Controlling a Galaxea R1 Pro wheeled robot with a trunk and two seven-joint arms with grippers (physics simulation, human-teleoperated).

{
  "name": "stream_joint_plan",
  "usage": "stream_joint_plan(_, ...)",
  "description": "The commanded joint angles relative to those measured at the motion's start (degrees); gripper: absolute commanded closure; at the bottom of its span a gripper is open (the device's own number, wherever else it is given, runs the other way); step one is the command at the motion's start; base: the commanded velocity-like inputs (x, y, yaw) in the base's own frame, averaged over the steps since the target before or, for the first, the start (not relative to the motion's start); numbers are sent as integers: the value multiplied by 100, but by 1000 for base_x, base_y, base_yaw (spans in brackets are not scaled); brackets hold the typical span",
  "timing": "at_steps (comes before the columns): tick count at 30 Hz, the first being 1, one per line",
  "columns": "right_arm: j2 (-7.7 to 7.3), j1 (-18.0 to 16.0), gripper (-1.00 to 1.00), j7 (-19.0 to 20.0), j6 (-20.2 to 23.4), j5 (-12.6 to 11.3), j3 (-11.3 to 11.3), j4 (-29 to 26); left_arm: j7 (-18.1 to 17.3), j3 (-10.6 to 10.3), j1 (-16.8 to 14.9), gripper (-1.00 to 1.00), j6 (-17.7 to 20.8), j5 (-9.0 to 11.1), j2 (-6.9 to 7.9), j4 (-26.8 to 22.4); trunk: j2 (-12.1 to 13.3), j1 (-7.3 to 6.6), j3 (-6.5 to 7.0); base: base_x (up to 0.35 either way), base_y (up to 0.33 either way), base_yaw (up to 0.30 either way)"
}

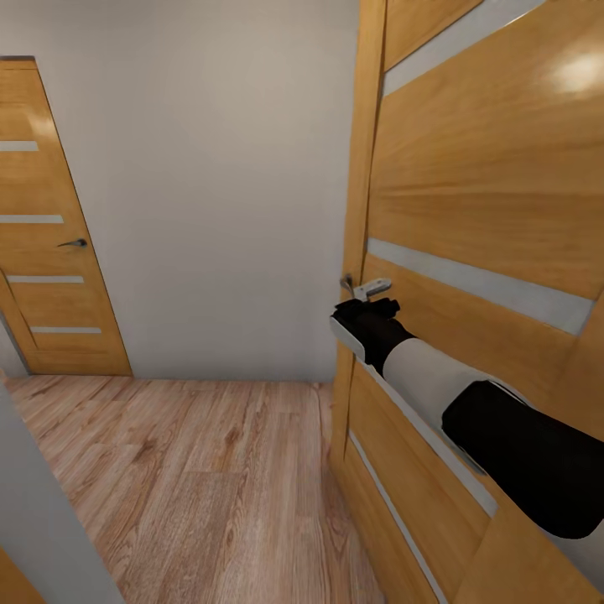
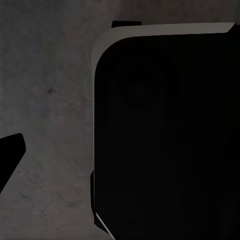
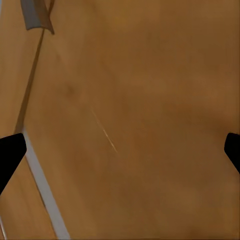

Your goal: Move the two storage containers from the living room to the garage. In the garage, place one container on the floor and stack the other container on top of it (either order is fine).

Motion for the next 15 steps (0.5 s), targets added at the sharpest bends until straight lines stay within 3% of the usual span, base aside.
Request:
stream_joint_plan(1, 0, -7, -100, -37, 73, -20, 10, 101, 9, 9, 2, -100, -5, 8, 0, -8, -3, 0, -6, 0, 0, 0)
stream_joint_plan(15, 0, -9, -100, -37, 67, -13, 5, 391, 4, 8, 2, -100, -5, 8, -4, -8, -3, 0, -6, 9, 0, 0)
